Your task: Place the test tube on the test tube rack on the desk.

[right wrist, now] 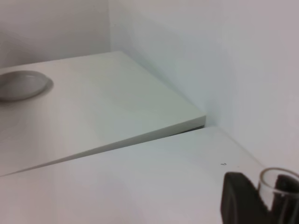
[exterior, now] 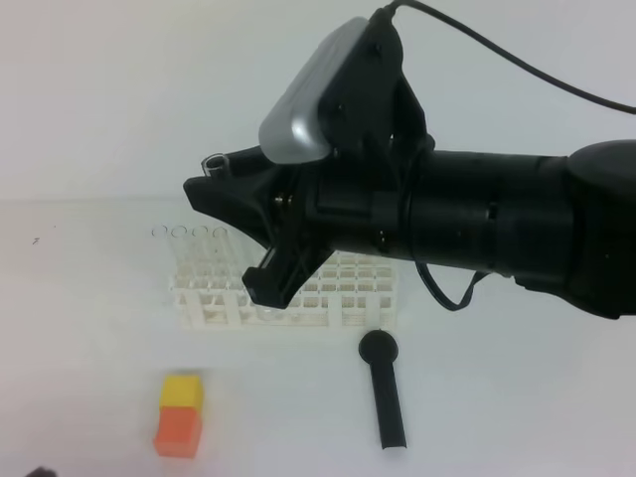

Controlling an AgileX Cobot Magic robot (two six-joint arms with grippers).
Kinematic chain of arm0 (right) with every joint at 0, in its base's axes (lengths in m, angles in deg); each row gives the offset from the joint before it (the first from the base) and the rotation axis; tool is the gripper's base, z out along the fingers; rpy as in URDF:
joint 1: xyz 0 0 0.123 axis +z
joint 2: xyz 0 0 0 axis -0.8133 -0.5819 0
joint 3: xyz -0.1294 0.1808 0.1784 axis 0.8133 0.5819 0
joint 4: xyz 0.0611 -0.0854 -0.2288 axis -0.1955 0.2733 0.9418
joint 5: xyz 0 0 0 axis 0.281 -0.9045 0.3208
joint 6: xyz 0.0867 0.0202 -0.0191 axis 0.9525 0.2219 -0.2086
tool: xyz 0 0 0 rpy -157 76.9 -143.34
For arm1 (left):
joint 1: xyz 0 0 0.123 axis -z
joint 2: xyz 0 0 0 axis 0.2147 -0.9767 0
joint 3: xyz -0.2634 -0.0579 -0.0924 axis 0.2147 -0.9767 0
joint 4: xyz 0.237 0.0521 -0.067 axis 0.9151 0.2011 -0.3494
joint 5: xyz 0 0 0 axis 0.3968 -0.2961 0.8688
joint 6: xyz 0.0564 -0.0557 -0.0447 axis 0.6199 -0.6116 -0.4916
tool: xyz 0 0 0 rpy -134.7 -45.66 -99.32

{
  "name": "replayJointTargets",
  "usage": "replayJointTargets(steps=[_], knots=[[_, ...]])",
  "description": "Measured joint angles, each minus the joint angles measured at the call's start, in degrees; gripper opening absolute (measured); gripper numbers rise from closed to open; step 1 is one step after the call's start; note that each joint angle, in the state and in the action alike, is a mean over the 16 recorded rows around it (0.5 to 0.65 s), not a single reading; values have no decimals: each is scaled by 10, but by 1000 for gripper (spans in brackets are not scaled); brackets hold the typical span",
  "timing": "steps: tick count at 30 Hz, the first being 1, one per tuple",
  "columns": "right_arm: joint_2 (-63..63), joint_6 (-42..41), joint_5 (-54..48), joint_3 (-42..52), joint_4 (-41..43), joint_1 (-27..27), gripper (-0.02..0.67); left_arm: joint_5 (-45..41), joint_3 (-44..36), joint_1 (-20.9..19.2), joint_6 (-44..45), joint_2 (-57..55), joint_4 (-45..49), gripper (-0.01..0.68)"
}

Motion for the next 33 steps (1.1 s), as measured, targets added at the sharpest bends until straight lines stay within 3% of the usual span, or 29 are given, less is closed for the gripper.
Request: replayJointTargets(steps=[7,21,28,33], knots=[[0,0,0,0,0,0,125,-58,-26,-73,1,25,-7,-1],[0,-27,46,0,-2,0,125,-82,-30,-129,1,43,-7,-1],[-1,-39,85,0,2,-1,125,-81,-29,-216,1,46,-5,-1],[-1,38,111,0,87,-3,124,-81,-29,-292,1,46,-6,-1]])
